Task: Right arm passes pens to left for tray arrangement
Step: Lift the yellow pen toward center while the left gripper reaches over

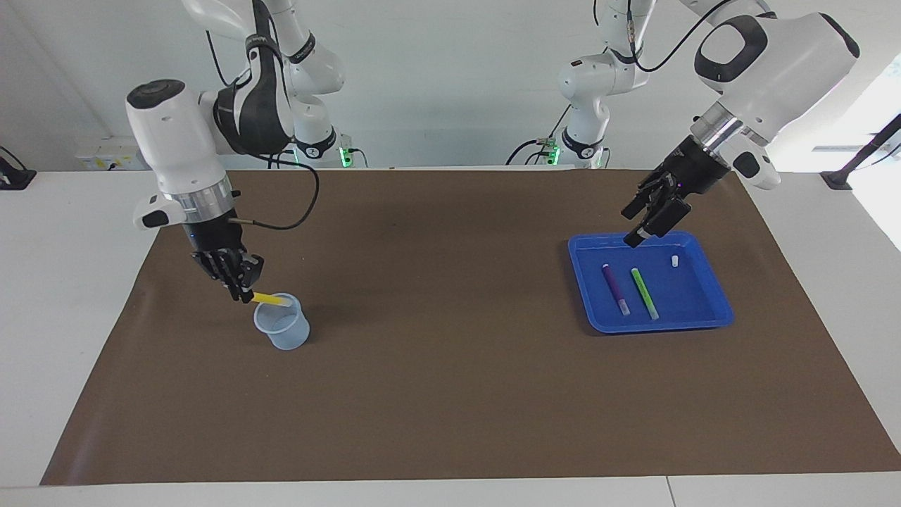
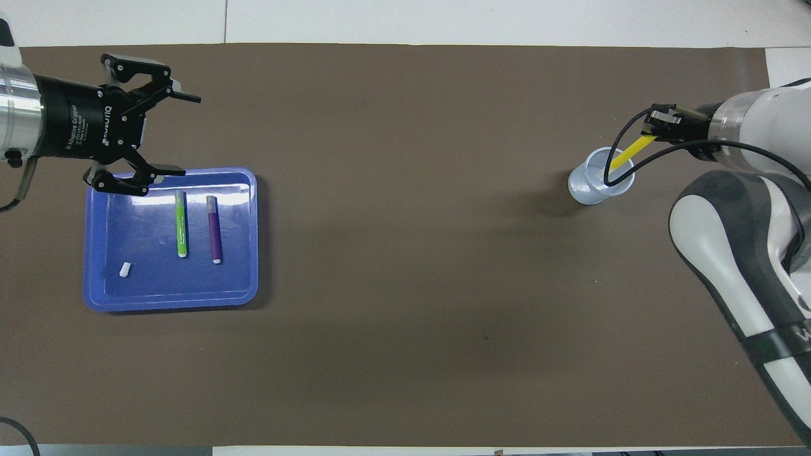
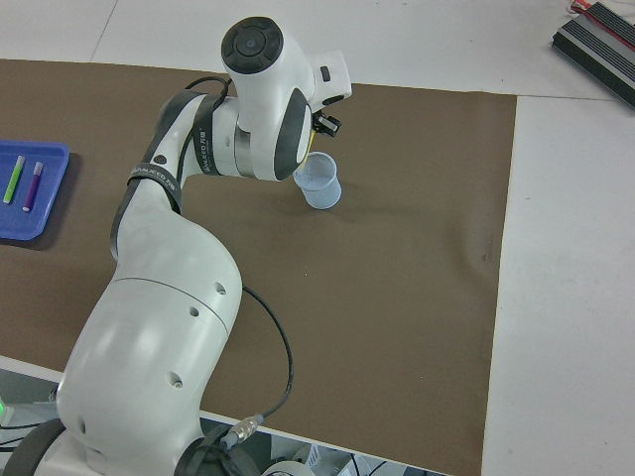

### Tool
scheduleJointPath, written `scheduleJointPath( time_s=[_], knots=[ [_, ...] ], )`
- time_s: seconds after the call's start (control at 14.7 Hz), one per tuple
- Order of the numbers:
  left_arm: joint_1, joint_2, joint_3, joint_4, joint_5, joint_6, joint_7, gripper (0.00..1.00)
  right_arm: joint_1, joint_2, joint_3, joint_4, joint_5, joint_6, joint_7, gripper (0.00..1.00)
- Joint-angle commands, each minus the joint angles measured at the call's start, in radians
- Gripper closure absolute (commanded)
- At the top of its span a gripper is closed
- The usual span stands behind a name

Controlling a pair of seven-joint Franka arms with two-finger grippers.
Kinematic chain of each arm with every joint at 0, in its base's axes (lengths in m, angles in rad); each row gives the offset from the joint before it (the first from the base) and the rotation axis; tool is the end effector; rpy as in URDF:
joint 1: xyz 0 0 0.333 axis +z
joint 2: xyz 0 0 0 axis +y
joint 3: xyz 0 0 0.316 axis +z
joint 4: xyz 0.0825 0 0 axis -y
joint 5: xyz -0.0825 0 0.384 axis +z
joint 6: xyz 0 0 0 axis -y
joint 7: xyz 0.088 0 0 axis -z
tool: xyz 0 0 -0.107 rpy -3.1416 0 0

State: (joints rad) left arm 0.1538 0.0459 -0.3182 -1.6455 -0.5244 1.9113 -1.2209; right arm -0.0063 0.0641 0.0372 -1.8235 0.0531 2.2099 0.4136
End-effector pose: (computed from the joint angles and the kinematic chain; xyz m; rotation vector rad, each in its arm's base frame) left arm 0.5846 -0.1291 0.6068 2.1511 1.4423 -0.2252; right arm 0.6102 0.0201 0.5283 -2.9258 0.6052 -0.4572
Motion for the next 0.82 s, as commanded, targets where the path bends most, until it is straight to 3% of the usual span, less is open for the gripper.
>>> scheduleJointPath(
  time_s=[0.0, 0.41, 0.75],
  knots=[
    [-0.017, -0.012, 0.004, -0.019, -0.055, 0.057, -0.149, 0.0, -0.006, -0.004, 0.056, 0.105, 0.008, -0.133, 0.129, 1.0],
    [-0.043, -0.043, 0.004, -0.077, -0.178, 0.087, -0.262, 0.0, -0.003, 0.006, 0.222, 0.127, 0.168, -0.078, 0.656, 1.0],
    [-0.17, -0.07, 0.005, -0.129, -0.187, 0.159, -0.446, 0.0, 0.0, 0.037, 0.352, 0.187, 0.169, -0.01, 1.123, 1.0]
  ],
)
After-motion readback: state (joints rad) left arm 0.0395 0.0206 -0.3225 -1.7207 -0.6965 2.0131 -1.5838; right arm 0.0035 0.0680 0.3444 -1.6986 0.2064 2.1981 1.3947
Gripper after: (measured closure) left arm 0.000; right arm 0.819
